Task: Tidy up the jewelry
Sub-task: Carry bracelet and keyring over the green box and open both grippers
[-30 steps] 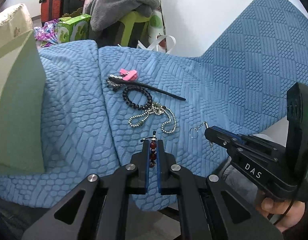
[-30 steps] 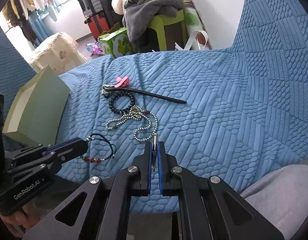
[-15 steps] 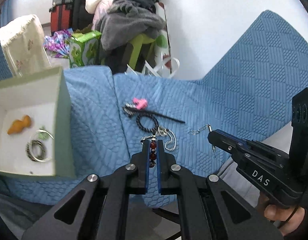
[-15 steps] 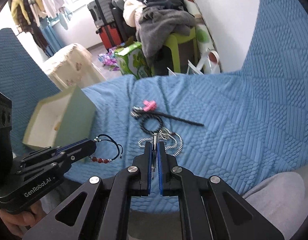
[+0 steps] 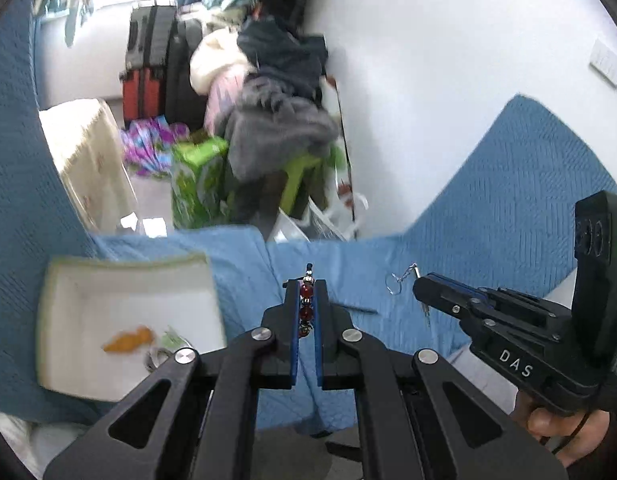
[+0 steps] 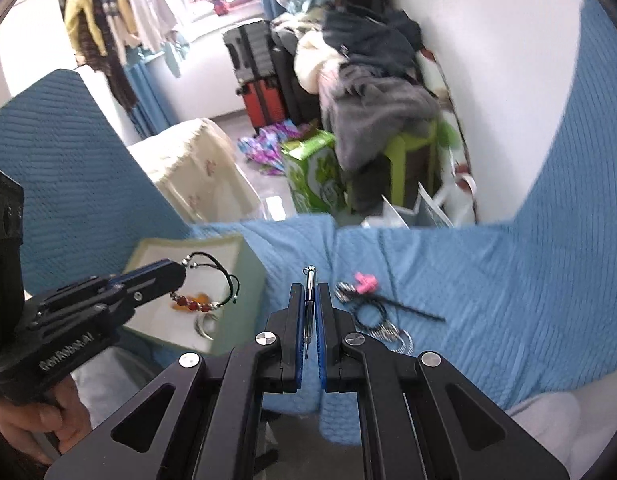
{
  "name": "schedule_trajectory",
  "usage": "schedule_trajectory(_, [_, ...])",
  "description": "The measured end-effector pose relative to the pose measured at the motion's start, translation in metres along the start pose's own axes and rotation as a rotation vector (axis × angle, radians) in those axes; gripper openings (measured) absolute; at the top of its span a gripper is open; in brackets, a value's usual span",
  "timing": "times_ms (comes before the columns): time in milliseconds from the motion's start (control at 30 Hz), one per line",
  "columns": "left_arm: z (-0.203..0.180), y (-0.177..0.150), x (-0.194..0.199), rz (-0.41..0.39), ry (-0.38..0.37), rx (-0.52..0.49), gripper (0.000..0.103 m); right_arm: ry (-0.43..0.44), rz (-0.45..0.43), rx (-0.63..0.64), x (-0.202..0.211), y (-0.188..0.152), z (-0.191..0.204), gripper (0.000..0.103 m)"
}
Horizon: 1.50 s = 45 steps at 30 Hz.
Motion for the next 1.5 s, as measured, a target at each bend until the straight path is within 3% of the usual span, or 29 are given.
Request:
schedule_trajectory(267, [0.048, 0.015, 0.033, -0.055, 0.099, -0.033, 0.006, 0.072, -0.052, 0.083, -0.007, 0.036, 0.069, 0.004])
schedule_trajectory(567, [0.131, -0.013, 0.015, -0.030, 0.163, 0.081, 0.006, 0.133, 0.050, 0.151, -0.075, 0.007, 0.119, 0.004])
schedule_trajectory(867, [0.182, -0.051, -0.024, 0.045, 0.200, 0.158, 0.006, 0.148, 0.163, 0.196, -0.140, -0.040, 0.138, 0.004])
schedule_trajectory(1067, [0.202, -0.067, -0.043, 0.072, 0.204, 0.212, 0.006, 0.141, 0.208, 0.190, -0.170, -0.054, 0.134, 0.004])
schedule_trajectory(1267, [0.207, -0.079, -0.058, 0.118, 0.216, 0.207, 0.006, 0.108, 0.228, 0.192, -0.186, -0.063, 0.128, 0.004])
schedule_trajectory(1500, [0.206, -0.075, -0.047, 0.104, 0.243, 0.200, 0.006, 0.132, 0.224, 0.202, -0.180, -0.062, 0.132, 0.007])
Point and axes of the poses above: each gripper's, at about its wrist camera, not at the fingertips, and x roughly against the way its jaws point, z to its left, y to its top, the point moved 10 cm from there along -x, roughly the way its jaws point, and after that the axes turned 1 degree about -z, right-handed, at the moved point
